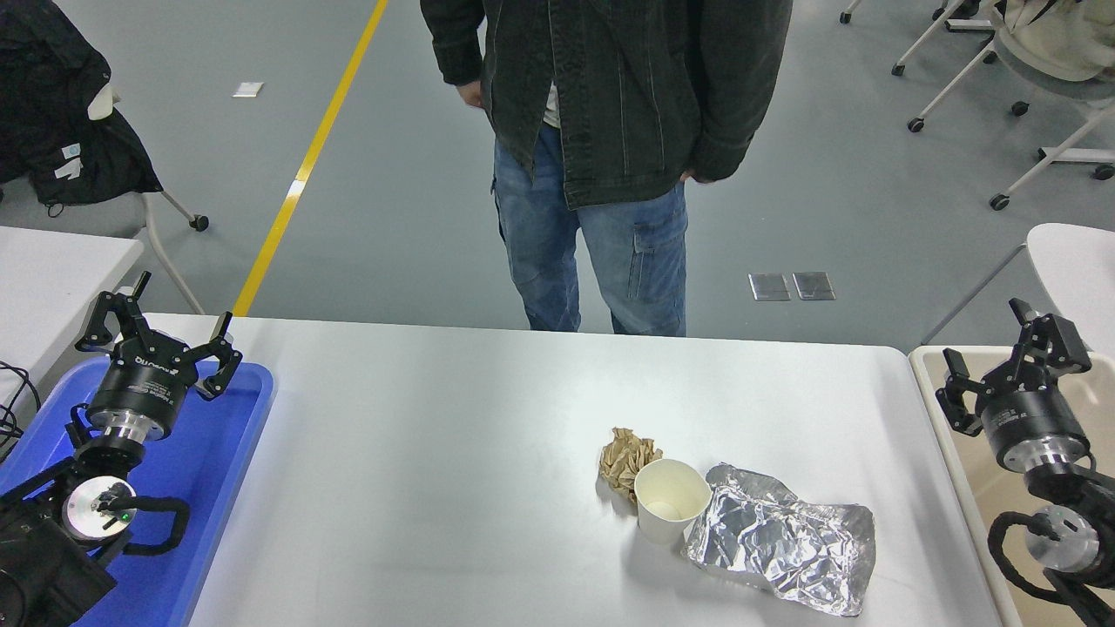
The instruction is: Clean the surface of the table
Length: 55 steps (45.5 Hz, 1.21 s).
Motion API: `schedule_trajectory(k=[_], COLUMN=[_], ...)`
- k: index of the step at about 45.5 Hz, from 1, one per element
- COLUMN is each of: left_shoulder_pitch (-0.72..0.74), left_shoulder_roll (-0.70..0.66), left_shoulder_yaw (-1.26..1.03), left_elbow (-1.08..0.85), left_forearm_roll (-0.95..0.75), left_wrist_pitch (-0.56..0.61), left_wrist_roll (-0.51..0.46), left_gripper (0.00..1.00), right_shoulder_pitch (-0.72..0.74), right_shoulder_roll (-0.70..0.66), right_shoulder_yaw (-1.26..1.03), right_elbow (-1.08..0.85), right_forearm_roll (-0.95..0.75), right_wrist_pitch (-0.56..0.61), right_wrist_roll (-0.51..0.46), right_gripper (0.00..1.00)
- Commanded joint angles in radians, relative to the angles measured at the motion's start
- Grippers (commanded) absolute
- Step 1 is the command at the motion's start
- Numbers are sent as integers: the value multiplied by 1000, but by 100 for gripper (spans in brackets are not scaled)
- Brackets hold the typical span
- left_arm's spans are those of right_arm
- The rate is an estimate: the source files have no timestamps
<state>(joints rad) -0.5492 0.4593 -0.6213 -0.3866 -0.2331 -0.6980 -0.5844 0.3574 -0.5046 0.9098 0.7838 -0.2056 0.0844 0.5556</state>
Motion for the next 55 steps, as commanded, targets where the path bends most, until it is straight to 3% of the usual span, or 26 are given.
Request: schedule_trajectory(k=[1, 55], left_shoulder_pitch=[0, 0], left_shoulder_roll=[-1, 1], left_shoulder_yaw=[0, 0], left_elbow=[0, 0], left_forearm_roll=[0, 0], left_wrist_pitch=[0, 0], left_wrist_roll=[0, 0], left_gripper=[100, 100], right_shoulder_pitch=[0, 8], right_shoulder_roll=[1, -2], right_shoulder_yaw=[0, 8], right_elbow=[0, -6], right_forearm_roll=[0, 11], right_wrist_pitch=[0, -6], right_wrist_roll=[0, 0], right_gripper=[99, 99])
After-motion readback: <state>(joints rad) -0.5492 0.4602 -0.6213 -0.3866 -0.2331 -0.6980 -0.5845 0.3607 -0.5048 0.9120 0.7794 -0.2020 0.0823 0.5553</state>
